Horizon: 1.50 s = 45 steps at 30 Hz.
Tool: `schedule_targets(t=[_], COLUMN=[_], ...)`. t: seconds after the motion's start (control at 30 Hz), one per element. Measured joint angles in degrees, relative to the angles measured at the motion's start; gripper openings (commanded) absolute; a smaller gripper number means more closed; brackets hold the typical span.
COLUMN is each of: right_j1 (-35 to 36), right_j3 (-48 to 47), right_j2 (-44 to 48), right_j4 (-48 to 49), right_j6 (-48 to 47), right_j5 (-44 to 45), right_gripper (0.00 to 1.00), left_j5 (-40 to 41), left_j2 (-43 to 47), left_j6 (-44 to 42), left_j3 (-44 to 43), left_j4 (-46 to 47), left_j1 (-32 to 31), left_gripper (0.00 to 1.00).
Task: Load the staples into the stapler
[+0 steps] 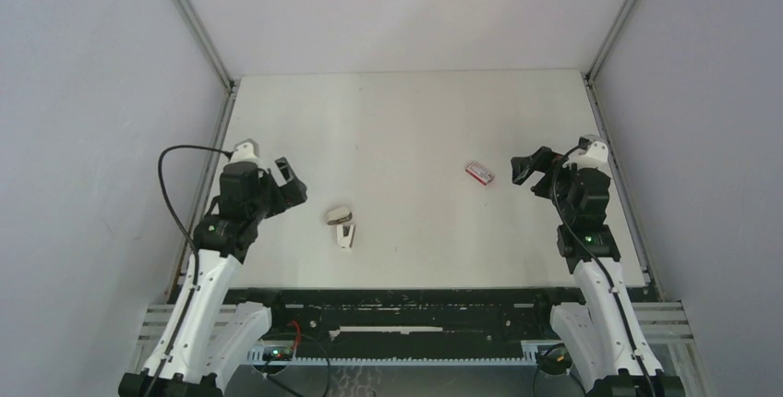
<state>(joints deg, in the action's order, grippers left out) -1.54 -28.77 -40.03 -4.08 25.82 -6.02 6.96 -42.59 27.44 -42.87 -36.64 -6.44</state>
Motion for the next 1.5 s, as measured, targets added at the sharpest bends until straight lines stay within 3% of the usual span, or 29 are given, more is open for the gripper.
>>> schedule_targets(t=[0.17, 0.43, 0.6, 0.8, 1.07, 1.27, 1.5], right_j1=[0.0, 2.1, 5.1, 8.8, 13.1, 15.7, 17.4], right_j3=[0.0, 2.7, 0.2, -13.2, -26.1, -31.2, -33.3], right_j2=[-1.4, -8.1, -19.7, -36.7, -51.7, -59.1, -61.4], right_j4=[0.7, 3.4, 3.2, -1.0, -7.7, -12.9, -16.6], right_j6=[-0.7, 0.2, -1.6, -7.3, -15.3, -18.4, -19.7], right_j5=[-5.1, -7.0, -5.1, -2.4, -0.3, 1.8, 5.7], right_gripper=[0.97, 0.90, 0.89, 0.87, 0.84, 0.77, 0.79], left_j5=[-5.8, -7.4, -7.6, -5.1, -1.5, -1.0, -1.0], left_j2=[-5.8, -25.0, -31.4, -30.8, -21.0, -17.4, -17.4], left_j6=[-3.8, -7.7, -8.9, -10.5, -12.2, -12.7, -12.9], left_j3=[-1.4, -9.0, -15.1, -20.1, -19.8, -19.7, -19.7], left_j4=[2.2, 2.5, 2.8, 4.8, 5.6, 5.7, 5.7], left_j1=[-7.1, -19.9, -21.0, -20.8, -16.8, -16.8, -16.8], left_gripper=[0.91, 0.91, 0.91, 0.93, 0.95, 0.95, 0.95])
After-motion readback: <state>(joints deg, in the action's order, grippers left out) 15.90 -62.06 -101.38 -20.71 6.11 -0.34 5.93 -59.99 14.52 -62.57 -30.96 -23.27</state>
